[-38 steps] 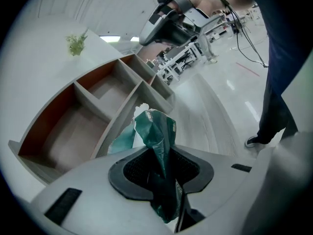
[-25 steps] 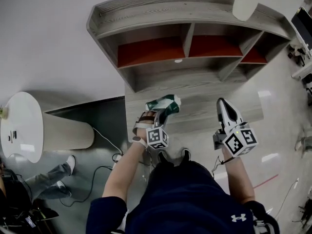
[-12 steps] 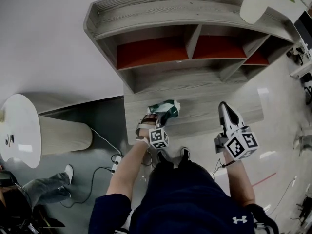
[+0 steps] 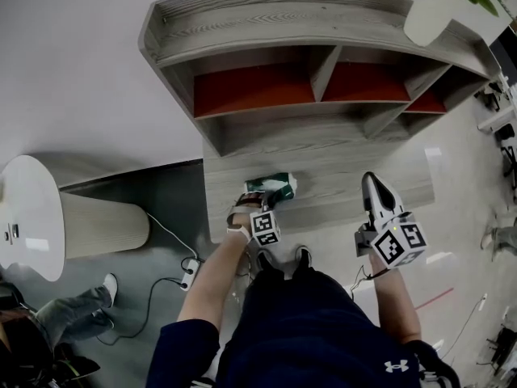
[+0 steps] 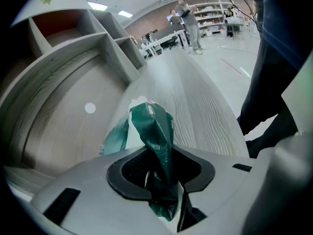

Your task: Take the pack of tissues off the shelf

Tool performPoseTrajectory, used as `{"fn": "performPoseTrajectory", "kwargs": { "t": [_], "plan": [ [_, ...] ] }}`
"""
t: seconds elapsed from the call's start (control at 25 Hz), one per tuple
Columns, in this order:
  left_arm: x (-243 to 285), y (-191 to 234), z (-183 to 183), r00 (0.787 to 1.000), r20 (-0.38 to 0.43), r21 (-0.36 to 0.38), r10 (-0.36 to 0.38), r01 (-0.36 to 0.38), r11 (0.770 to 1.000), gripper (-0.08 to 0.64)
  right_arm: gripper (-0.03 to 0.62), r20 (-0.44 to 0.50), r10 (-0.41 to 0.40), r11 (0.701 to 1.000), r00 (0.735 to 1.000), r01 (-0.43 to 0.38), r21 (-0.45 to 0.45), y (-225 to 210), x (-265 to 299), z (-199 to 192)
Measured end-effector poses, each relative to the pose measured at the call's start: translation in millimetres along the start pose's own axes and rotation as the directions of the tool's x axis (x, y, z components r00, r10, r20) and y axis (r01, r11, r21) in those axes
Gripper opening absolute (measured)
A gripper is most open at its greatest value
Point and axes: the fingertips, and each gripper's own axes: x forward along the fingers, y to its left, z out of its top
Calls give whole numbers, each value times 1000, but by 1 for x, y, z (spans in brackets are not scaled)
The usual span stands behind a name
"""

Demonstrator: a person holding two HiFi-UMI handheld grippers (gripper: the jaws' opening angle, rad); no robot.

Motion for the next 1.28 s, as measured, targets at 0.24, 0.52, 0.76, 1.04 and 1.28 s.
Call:
{"fn": "performPoseTrajectory", "kwargs": {
  "t": [0.24,0.52,0.76,1.04,1.28],
  "plan": [
    [-13,15,1,999,14,-149,40,-38,988,250,12,8,16,1000,1000,-16,4,5,8,2],
    [-71,32,8,994,112,-213,-1,25,977,262,12,19,50,999,999,-50,2,7,20,7],
    [-152,94,12,965,232,-476,120,5,879,221,12,32,90,996,995,-90,3,14,27,11],
    [-263,176,25,823,324,-718,466,-107,688,166,12,64,137,991,988,-137,-8,23,33,25],
    [-319,213,16,701,224,-857,677,-190,480,81,12,86,177,984,980,-175,-33,36,34,34]
  ]
}}
